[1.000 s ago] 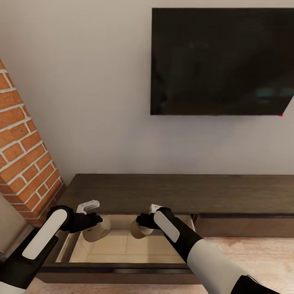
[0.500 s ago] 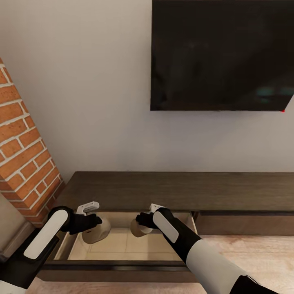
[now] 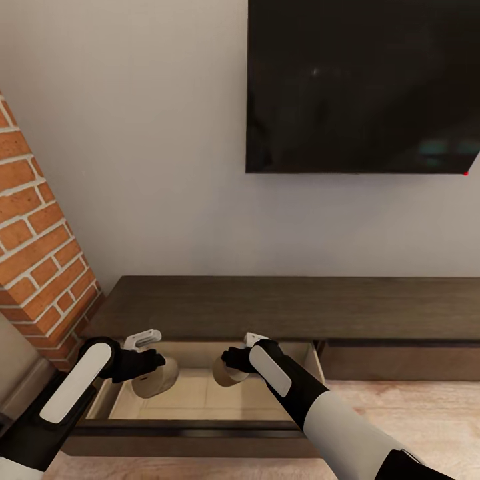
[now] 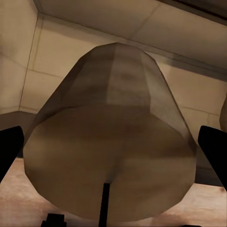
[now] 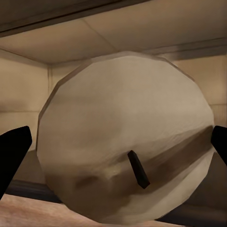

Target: Place each of the two pumpkins and all three candles from the living room inside a cabinet in the living room (use any cabinet), then make sure every cabinet is closed, and position the cauldron so it is next to a table in the living room.

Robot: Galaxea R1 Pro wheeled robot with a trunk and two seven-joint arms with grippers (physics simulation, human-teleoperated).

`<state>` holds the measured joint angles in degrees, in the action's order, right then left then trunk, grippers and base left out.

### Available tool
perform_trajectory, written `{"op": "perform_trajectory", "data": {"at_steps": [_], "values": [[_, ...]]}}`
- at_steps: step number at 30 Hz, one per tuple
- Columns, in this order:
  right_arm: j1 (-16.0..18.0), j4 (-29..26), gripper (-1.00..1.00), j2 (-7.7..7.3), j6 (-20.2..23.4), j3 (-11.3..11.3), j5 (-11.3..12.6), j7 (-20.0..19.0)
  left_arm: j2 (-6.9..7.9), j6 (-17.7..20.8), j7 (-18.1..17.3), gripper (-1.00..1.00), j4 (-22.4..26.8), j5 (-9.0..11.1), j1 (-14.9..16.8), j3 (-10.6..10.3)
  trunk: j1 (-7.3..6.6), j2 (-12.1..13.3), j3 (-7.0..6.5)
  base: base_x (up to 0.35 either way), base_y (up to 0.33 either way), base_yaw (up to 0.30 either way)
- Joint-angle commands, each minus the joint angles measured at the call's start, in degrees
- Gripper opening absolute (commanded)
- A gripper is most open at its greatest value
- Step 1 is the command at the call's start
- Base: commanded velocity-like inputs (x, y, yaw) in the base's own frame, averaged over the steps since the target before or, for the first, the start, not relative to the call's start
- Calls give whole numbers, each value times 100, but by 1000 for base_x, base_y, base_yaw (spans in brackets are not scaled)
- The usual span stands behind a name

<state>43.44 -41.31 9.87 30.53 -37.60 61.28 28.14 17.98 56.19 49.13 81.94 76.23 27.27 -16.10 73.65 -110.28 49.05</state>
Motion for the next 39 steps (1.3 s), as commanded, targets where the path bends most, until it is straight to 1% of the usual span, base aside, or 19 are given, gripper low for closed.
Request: {"op": "perform_trajectory", "data": {"at_steps": [1,18,22,25,30,39], "values": [[6,-9,-100,-2,-3,-18,51,51,4,-3,62,-100,6,48,6,-9,22,-44,24,0,0,0],[6,-9,-100,-2,3,-16,51,51,4,-32,55,-100,52,32,6,-8,395,-726,329,0,0,0],[6,-16,-100,-2,1,-19,51,51,4,-78,53,-100,70,-19,6,-7,483,-887,401,0,0,0],[6,-26,-100,-2,-14,-19,47,31,4,-126,48,-100,74,-37,6,-7,483,-887,401,0,0,0],[6,-34,-100,-10,-127,-20,33,-174,4,-150,44,-100,82,-43,6,1,483,-887,401,0,0,0],[6,-33,-100,-19,-144,-19,26,-218,12,-152,44,-100,86,-45,6,10,483,-887,401,0,69,-65]]}}
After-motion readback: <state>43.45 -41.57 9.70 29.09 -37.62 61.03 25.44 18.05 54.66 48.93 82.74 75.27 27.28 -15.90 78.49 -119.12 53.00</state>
